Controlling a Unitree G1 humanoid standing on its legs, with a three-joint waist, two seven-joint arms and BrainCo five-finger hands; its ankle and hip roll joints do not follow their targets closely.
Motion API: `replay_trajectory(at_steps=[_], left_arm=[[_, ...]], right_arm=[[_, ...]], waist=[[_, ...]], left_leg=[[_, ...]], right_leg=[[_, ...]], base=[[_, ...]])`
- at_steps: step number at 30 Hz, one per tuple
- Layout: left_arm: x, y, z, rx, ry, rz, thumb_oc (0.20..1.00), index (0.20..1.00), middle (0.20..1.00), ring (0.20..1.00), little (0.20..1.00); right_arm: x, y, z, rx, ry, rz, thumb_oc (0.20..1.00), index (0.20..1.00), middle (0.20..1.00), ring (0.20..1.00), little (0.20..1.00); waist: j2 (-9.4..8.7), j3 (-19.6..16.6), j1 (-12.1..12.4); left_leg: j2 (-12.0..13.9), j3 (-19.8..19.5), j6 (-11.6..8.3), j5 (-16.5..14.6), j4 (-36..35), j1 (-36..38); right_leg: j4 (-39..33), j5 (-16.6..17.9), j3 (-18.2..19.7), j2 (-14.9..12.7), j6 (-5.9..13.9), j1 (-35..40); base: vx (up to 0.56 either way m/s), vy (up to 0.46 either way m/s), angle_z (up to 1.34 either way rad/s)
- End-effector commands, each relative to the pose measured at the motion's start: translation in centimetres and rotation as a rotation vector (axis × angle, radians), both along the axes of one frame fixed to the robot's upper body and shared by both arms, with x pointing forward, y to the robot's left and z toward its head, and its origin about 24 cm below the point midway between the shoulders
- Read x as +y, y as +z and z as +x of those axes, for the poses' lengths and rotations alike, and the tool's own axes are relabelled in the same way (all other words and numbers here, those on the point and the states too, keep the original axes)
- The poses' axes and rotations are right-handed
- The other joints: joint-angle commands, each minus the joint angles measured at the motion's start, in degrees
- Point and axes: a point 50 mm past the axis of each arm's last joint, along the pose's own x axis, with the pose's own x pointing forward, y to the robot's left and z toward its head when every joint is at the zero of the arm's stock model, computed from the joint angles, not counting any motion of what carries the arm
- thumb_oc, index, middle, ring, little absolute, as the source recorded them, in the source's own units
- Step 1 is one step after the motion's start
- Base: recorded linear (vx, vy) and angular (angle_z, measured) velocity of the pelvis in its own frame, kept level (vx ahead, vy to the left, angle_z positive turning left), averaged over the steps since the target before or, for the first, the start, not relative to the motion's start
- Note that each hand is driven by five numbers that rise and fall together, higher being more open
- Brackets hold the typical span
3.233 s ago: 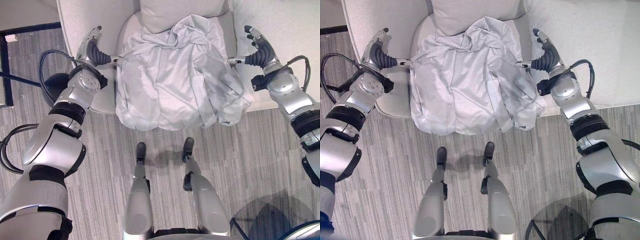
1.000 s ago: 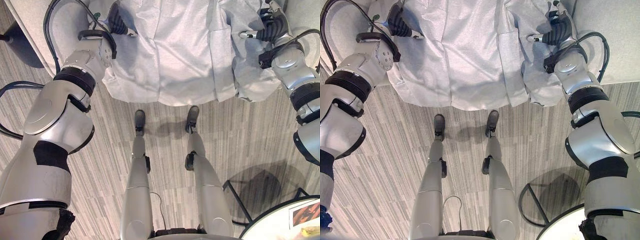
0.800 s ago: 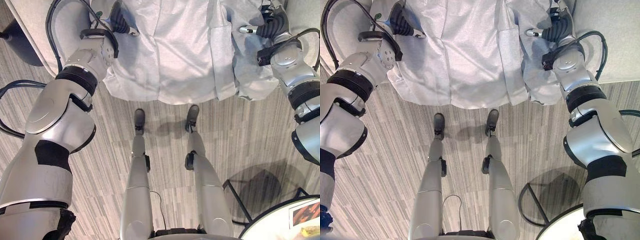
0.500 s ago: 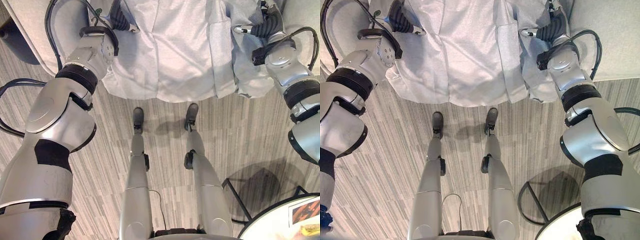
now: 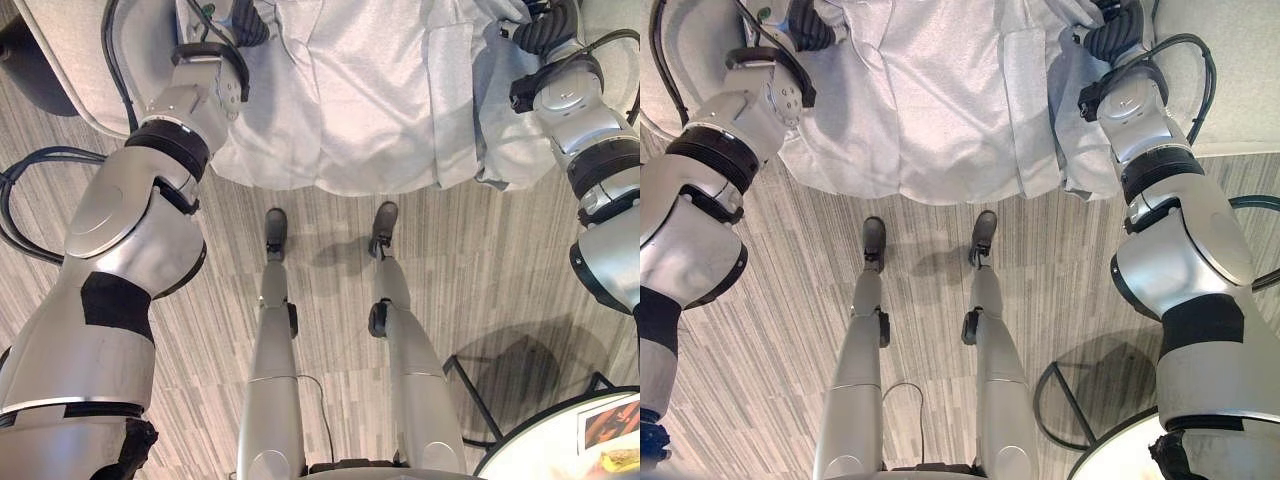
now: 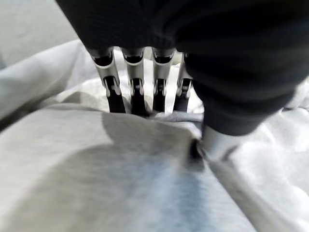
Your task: Hang the clothes on the sofa on the clothes rack.
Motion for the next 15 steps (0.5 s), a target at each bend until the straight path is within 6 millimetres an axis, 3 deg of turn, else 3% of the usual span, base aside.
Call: replay_trajectory(at_steps=[1,11,12,15], left_arm=[[0.3,3.7,-1.0,-0.065,0.024,0.007,0.2,0.2,0.2,0.2,0.2],[2.2,3.6,-1.5,-0.125,0.012,-0.063,0.2,0.2,0.2,0.2,0.2],[2.8,3.6,-2.2,-0.206,-0.038,-0.13,0.2,0.2,0.2,0.2,0.2],[3.1,3.5,-2.8,-0.272,-0.086,-0.188,0.2,0.2,0.2,0.2,0.2]], right_arm=[[5.3,-0.5,0.8,0.065,0.174,-0.069,0.2,0.2,0.2,0.2,0.2],[5.3,0.4,-0.3,-0.079,0.292,0.033,0.2,0.2,0.2,0.2,0.2],[5.9,1.4,-1.6,-0.197,0.331,-0.037,0.2,0.2,0.2,0.2,0.2],[6.2,2.0,-2.9,-0.294,0.342,-0.101,0.2,0.2,0.2,0.2,0.2]], waist=[[0.9,4.15,0.62],[0.98,4.15,-0.6],[1.24,4.15,-0.47],[1.46,4.15,-0.26]], left_leg=[[0.32,-3.06,-0.08,-0.99,-7.21,7.98],[0.06,-2.31,0.05,-1.73,-6.44,10.06],[0.27,-1.9,0.05,-2.55,-6.45,11.98],[0.16,-1.91,0.07,-2.86,-6.59,13.48]], right_leg=[[0.11,-5.72,2.63,-3.65,10.2,8.33],[0.11,-5.68,3.05,-4.04,10.33,10.35],[0.11,-6.26,2.93,-3.95,10.24,12.17],[0.11,-6.63,2.85,-4.0,10.19,13.57]], base=[[0.0,0.0,0.0],[0.0,-0.001,0.0],[-0.01,-0.008,-0.06],[-0.01,-0.029,-0.1]])
